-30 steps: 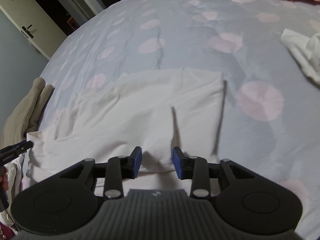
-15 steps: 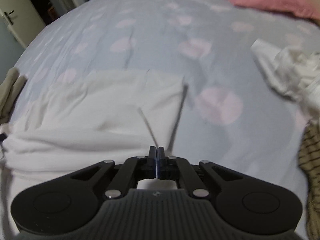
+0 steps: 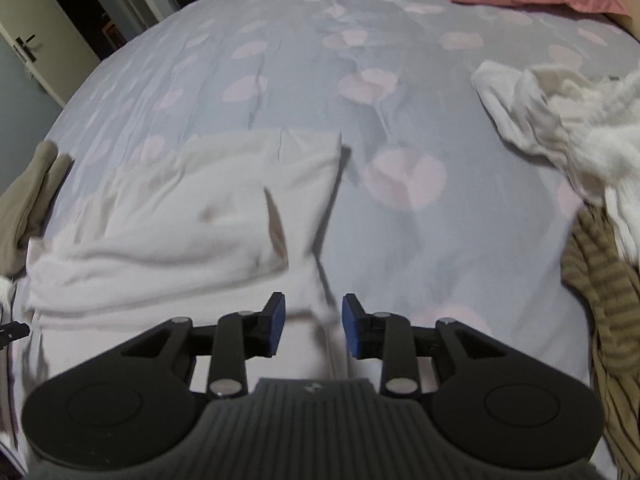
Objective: Fold clothes
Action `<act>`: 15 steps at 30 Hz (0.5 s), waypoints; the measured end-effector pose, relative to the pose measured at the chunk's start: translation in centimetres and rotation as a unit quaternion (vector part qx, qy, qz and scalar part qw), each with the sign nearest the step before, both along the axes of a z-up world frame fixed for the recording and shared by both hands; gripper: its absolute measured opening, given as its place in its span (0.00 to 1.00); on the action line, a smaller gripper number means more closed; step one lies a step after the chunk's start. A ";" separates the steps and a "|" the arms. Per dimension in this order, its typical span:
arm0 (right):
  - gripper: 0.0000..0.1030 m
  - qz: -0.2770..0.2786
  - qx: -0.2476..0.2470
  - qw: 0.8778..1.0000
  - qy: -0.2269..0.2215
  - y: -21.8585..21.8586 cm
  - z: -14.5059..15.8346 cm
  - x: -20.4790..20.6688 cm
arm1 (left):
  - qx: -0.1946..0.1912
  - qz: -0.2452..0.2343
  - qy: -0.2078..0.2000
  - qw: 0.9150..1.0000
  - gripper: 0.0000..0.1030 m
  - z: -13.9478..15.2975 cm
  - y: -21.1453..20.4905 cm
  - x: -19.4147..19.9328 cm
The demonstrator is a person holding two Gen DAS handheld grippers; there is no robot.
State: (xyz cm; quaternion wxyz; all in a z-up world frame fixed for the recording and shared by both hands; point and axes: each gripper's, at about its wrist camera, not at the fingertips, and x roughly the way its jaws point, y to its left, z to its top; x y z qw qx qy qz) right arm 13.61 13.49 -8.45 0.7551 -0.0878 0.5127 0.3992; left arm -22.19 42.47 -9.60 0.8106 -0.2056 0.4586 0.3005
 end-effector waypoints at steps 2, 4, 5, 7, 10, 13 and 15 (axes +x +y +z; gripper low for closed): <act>0.38 0.013 -0.009 1.000 0.005 -1.2 -0.4 -0.9 | -0.011 -0.012 0.007 1.000 0.49 -0.3 -1.5 -0.7; 0.38 0.026 -0.018 0.999 0.010 -2.3 -0.9 -1.8 | -0.021 -0.023 0.013 0.999 0.49 -0.5 -3.0 -1.4; 0.38 0.031 -0.022 0.999 0.012 -2.9 -1.1 -2.2 | -0.024 -0.028 0.015 0.999 0.49 -0.5 -3.8 -1.7; 0.38 0.043 -0.029 0.998 0.017 -4.1 -1.5 -3.1 | -0.031 -0.039 0.022 0.999 0.49 -0.7 -5.5 -2.5; 0.38 0.061 -0.039 0.997 0.025 -5.9 -1.9 -4.5 | -0.036 -0.050 0.036 0.997 0.49 -1.2 -7.7 -3.5; 0.38 0.074 -0.048 0.996 0.028 -7.4 -2.0 -6.0 | -0.043 -0.053 0.050 0.996 0.49 -1.5 -9.4 -4.6; 0.39 0.083 -0.055 0.995 0.028 -8.2 -2.2 -6.8 | -0.048 -0.056 0.059 0.996 0.49 -1.7 -10.3 -5.3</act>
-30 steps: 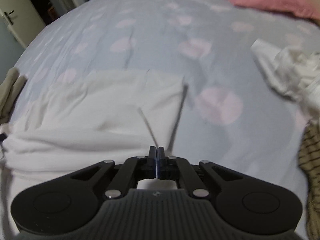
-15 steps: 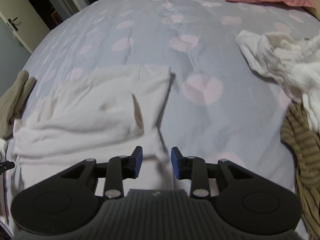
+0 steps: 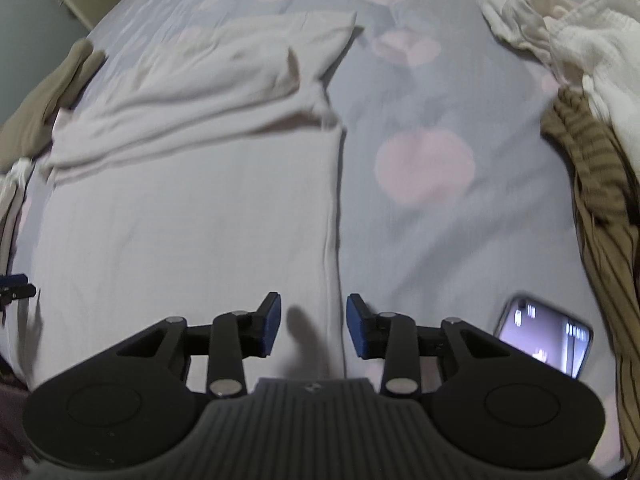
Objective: Fold clothes
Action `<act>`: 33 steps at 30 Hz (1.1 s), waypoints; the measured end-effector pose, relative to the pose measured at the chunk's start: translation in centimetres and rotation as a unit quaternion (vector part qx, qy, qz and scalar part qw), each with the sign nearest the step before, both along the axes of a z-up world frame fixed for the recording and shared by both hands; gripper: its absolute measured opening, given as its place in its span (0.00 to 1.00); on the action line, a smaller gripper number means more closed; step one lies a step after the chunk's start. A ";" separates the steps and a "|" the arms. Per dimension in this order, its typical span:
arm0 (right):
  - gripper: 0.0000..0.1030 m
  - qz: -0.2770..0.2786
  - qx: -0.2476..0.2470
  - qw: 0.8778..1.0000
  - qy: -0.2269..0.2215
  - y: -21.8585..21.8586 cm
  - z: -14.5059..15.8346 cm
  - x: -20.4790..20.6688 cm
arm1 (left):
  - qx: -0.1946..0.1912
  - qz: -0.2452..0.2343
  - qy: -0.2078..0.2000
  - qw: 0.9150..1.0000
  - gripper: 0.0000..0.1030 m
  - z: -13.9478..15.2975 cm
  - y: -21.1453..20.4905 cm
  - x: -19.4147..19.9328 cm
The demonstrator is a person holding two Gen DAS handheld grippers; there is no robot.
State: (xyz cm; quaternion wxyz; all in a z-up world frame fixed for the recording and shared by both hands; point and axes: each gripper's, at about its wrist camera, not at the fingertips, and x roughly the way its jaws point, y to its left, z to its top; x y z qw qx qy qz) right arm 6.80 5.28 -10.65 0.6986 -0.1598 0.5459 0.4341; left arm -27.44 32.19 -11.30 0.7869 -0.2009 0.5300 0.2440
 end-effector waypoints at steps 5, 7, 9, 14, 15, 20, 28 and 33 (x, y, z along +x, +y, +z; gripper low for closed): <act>0.39 0.025 -0.025 0.999 0.001 -1.7 -0.9 -2.1 | -0.013 -0.012 0.021 1.000 0.49 -0.7 -2.1 -1.6; 0.39 0.038 -0.036 0.999 0.000 -2.2 -1.2 -2.9 | -0.018 -0.016 0.029 0.999 0.49 -1.0 -2.9 -2.0; 0.39 0.051 -0.044 0.998 -0.002 -2.7 -1.4 -3.7 | -0.017 -0.018 0.031 0.999 0.49 -1.1 -3.5 -2.4; 0.43 0.085 -0.062 0.994 -0.009 -3.8 -1.7 -5.6 | -0.032 -0.023 0.042 0.998 0.48 -1.0 -4.6 -3.4; 0.43 0.090 -0.065 0.994 -0.010 -4.1 -1.7 -6.0 | -0.033 -0.024 0.045 0.998 0.48 -1.1 -4.9 -3.6; 0.44 0.116 -0.083 0.990 -0.014 -5.1 -1.9 -7.5 | -0.041 -0.035 0.063 0.997 0.44 -1.1 -6.0 -4.0; 0.09 0.143 -0.097 0.984 -0.038 -5.3 -1.6 -9.0 | -0.054 -0.072 0.080 0.993 0.10 -0.9 -7.5 -4.1; 0.08 0.137 -0.086 0.986 -0.038 -5.6 -0.5 -8.8 | -0.070 -0.067 0.060 0.994 0.04 0.0 -6.7 -4.5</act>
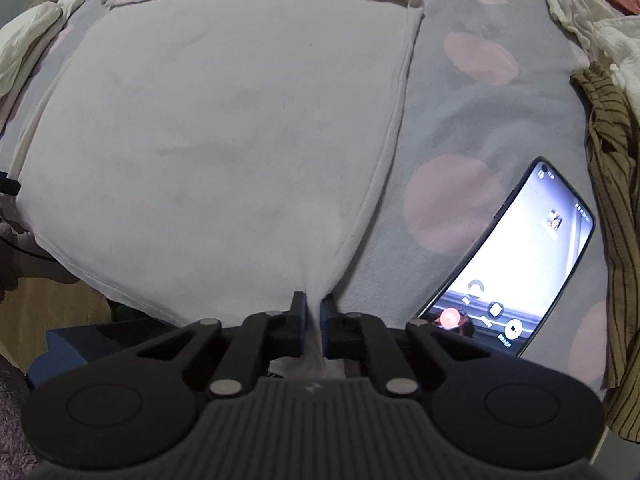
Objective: Fold clothes
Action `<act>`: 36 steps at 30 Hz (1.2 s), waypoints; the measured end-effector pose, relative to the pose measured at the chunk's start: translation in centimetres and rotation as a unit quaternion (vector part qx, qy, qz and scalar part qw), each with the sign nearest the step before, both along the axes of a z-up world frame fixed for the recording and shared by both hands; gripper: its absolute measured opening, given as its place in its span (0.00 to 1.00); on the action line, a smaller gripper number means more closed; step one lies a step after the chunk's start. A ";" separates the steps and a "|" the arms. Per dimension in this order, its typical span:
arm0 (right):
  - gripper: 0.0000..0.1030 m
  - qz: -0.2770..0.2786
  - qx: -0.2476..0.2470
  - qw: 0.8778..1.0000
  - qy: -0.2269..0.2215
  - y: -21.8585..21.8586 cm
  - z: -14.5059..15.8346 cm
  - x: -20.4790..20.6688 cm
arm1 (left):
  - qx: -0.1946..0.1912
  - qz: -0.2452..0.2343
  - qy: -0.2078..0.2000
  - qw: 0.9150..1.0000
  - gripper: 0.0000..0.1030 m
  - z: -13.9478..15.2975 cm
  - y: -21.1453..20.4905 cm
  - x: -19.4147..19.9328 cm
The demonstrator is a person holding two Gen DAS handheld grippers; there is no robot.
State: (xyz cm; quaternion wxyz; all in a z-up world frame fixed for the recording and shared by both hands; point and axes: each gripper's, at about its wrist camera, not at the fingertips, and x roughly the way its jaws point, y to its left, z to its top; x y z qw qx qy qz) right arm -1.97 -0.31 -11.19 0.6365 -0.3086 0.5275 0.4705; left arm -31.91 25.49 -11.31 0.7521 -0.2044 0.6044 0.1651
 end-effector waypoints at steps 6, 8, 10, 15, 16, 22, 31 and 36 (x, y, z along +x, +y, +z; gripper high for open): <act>0.07 -0.019 0.045 0.999 0.019 -0.3 3.1 1.0 | -0.019 0.021 -0.064 0.998 0.04 3.5 1.7 -0.6; 0.07 -0.029 0.069 0.997 0.028 -0.2 4.6 1.8 | -0.018 0.029 -0.090 0.995 0.04 5.3 2.4 -0.6; 0.07 -0.039 0.094 0.994 0.029 0.0 6.3 2.7 | -0.012 0.034 -0.113 0.993 0.04 7.0 3.4 -0.6; 0.07 -0.058 0.152 0.986 0.017 1.6 10.0 5.2 | 0.011 0.041 -0.163 0.986 0.04 11.1 6.8 0.5; 0.07 -0.060 0.161 0.985 0.013 2.1 10.5 5.8 | 0.016 0.043 -0.172 0.984 0.03 11.8 7.7 1.0; 0.07 -0.063 0.207 0.976 -0.022 6.8 13.6 9.5 | 0.043 0.051 -0.207 0.976 0.03 14.9 12.7 4.8; 0.07 -0.108 0.222 0.969 -0.030 15.0 13.5 17.0 | 0.083 0.083 -0.221 0.968 0.03 13.5 20.7 12.6; 0.07 -0.135 0.215 0.967 -0.030 19.4 11.8 20.5 | 0.089 0.105 -0.222 0.965 0.03 10.7 24.5 16.6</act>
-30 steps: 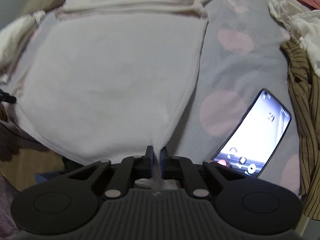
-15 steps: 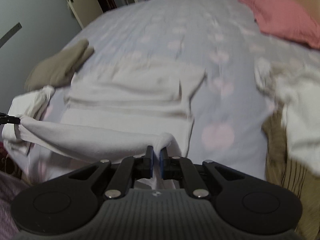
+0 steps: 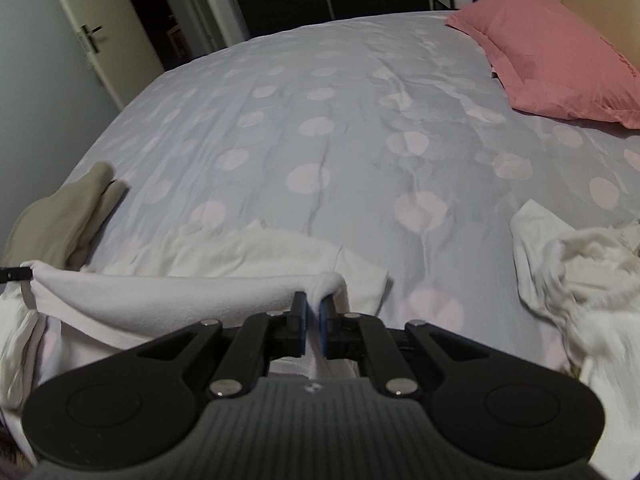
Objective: Fold clothes
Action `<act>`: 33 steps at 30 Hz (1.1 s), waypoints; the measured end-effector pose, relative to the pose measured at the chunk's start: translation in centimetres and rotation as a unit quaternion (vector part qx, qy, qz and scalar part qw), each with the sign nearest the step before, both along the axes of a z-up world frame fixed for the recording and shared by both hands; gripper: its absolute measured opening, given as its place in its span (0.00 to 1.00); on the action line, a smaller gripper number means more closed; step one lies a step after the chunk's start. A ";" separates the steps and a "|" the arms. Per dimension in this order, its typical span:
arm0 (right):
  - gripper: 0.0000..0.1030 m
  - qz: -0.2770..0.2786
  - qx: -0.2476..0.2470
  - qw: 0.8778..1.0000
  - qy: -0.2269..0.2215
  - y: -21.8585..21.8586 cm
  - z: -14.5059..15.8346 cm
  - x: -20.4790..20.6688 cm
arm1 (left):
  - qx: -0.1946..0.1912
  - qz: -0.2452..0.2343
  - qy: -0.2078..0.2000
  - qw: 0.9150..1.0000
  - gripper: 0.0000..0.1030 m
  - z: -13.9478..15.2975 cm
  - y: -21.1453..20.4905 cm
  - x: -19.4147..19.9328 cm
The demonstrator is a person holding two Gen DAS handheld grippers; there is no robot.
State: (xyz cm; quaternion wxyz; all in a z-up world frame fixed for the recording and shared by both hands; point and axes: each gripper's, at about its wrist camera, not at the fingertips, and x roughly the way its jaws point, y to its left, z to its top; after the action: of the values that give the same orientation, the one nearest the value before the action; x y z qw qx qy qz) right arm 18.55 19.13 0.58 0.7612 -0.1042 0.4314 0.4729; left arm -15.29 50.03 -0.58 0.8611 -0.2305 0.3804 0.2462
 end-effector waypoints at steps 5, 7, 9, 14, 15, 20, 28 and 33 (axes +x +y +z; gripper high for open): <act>0.07 -0.023 -0.013 1.000 0.010 3.3 -2.9 2.7 | 0.001 0.020 0.013 1.000 0.03 -3.0 2.7 3.2; 0.07 -0.027 -0.018 0.999 0.011 4.2 -4.1 3.3 | 0.000 0.028 0.020 0.999 0.03 -4.2 3.4 4.1; 0.07 -0.029 -0.023 0.999 0.012 4.9 -5.2 3.7 | -0.002 0.032 0.030 0.999 0.03 -5.3 3.7 4.7; 0.14 -0.028 -0.031 0.999 0.006 6.0 -6.8 4.0 | 0.011 0.024 0.051 0.998 0.05 -7.0 3.7 5.7; 0.15 -0.031 -0.031 0.999 0.001 5.9 -6.9 4.0 | 0.014 0.025 0.051 0.998 0.08 -7.0 3.6 5.7; 0.30 -0.021 -0.016 1.000 -0.011 5.1 -6.1 3.8 | 0.023 -0.012 0.032 0.999 0.14 -5.6 1.8 5.4; 0.19 0.125 -0.002 0.992 -0.015 4.3 -5.9 -1.0 | 0.026 -0.129 0.086 0.988 0.14 -7.0 -3.7 6.1; 0.14 0.137 -0.072 0.988 -0.020 5.4 -9.1 -1.8 | 0.027 -0.109 0.117 0.987 0.14 -9.5 -3.0 5.8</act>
State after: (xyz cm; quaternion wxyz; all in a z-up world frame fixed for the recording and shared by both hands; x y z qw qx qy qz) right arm 16.79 24.49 -8.52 0.6884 -0.2258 0.4309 0.5380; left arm -9.45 47.03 -10.06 0.8380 -0.1339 0.4952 0.1860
